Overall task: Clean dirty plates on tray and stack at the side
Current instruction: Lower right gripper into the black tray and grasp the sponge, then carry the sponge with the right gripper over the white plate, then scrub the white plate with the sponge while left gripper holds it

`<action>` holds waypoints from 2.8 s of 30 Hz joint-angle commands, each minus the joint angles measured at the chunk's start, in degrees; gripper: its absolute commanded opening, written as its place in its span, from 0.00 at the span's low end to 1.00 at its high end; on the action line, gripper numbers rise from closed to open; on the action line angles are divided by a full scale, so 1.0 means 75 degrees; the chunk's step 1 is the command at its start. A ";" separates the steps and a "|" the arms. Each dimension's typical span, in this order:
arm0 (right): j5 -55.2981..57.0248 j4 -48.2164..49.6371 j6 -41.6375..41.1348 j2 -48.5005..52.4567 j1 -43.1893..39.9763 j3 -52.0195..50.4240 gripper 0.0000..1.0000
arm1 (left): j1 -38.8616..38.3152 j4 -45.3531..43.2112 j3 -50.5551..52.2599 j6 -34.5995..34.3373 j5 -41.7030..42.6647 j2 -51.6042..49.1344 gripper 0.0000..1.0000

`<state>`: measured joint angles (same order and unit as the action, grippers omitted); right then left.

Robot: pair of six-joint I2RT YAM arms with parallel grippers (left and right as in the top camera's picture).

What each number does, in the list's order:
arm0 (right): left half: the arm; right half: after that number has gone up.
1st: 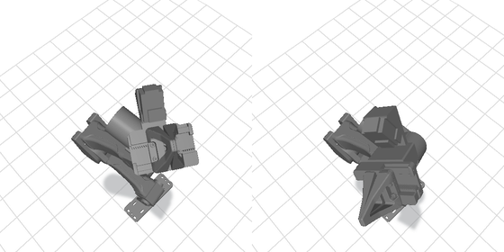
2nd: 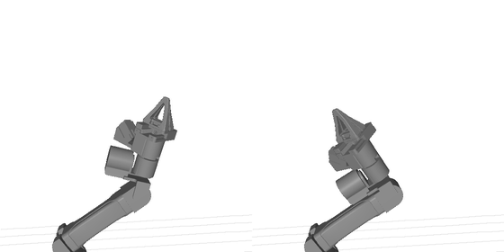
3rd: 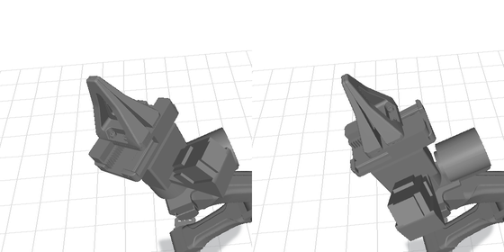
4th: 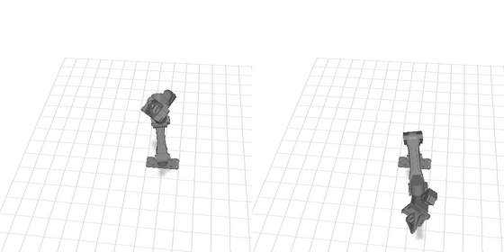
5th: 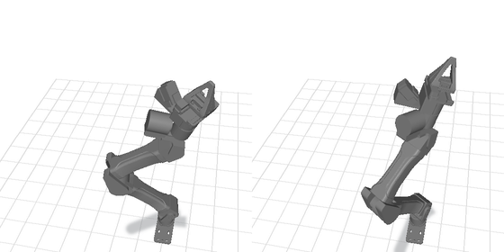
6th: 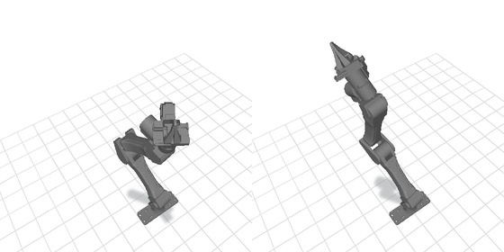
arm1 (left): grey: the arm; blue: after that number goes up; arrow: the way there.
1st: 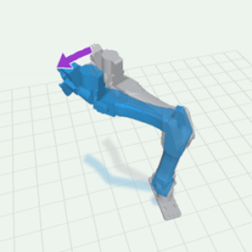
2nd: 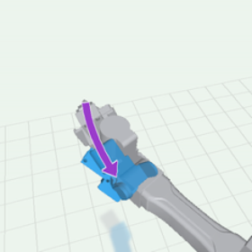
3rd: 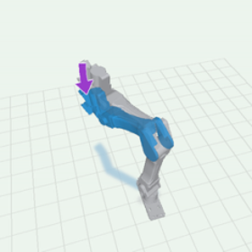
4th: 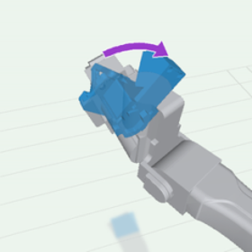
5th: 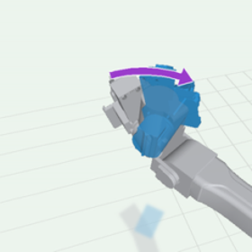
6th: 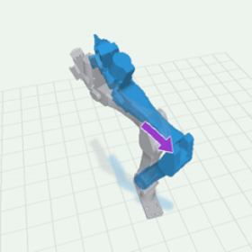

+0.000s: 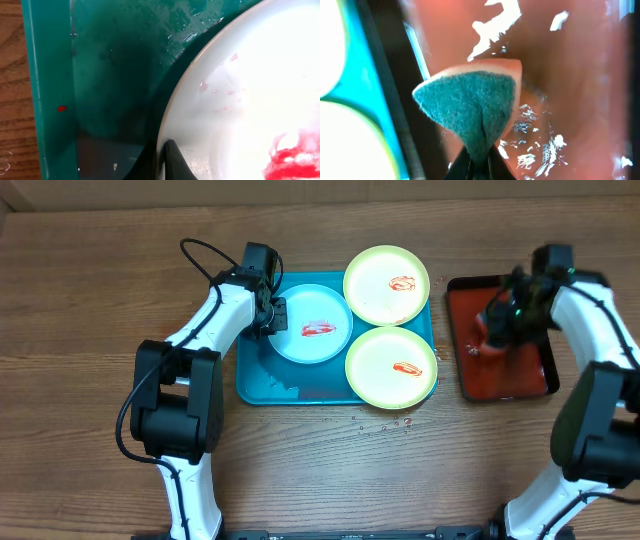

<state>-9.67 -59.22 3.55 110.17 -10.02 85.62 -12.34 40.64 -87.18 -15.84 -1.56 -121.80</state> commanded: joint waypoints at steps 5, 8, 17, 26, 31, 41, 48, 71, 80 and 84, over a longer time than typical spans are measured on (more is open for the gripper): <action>-0.0210 -0.0338 -0.0373 -0.0495 0.0271 0.1020 0.04 | 0.0000 0.0099 0.0108 0.0286 0.0015 -0.0446 0.04; -0.0187 -0.0297 -0.0408 -0.0495 0.0402 0.1026 0.04 | 0.0000 0.0163 0.0108 0.0289 0.0026 -0.0446 0.04; -0.0067 -0.0294 -0.0513 -0.0495 0.0522 0.1026 0.04 | 0.0306 0.0522 0.0108 0.0347 0.1017 -0.0446 0.04; -0.0959 -0.0277 -0.1008 -0.0495 0.1011 0.1061 0.04 | 0.0866 0.0624 0.0108 0.0344 0.1620 -0.0446 0.04; -0.0953 -0.0064 -0.1725 -0.0495 0.2148 0.1341 0.04 | 0.0959 0.0714 0.0108 0.0344 0.1617 -0.0446 0.04; -0.0490 0.1938 -0.3325 -0.0213 0.4374 0.1696 0.04 | 0.0959 0.0778 0.0108 0.0335 0.1617 -0.0446 0.04; -0.0353 0.2253 -0.3509 0.1008 0.4876 0.1862 0.04 | 0.0956 0.0778 0.0108 0.0335 0.1617 -0.0446 0.04; -0.0265 0.1078 -0.3719 0.3515 0.5412 0.3203 0.04 | 0.0956 0.0635 0.0108 0.0204 0.1620 -0.0446 0.04; -0.0271 0.1635 -0.4240 0.3515 0.6111 0.3177 0.04 | 0.0944 0.0609 0.0108 0.0163 0.1617 -0.0446 0.04; -0.0268 0.1629 -0.4252 0.3515 0.6289 0.3177 0.04 | 0.0944 0.0597 0.0108 0.0166 0.1617 -0.0446 0.04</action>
<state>-10.96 -46.98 -27.07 135.13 36.21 108.75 -5.85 45.17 -87.44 -14.59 12.45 -122.28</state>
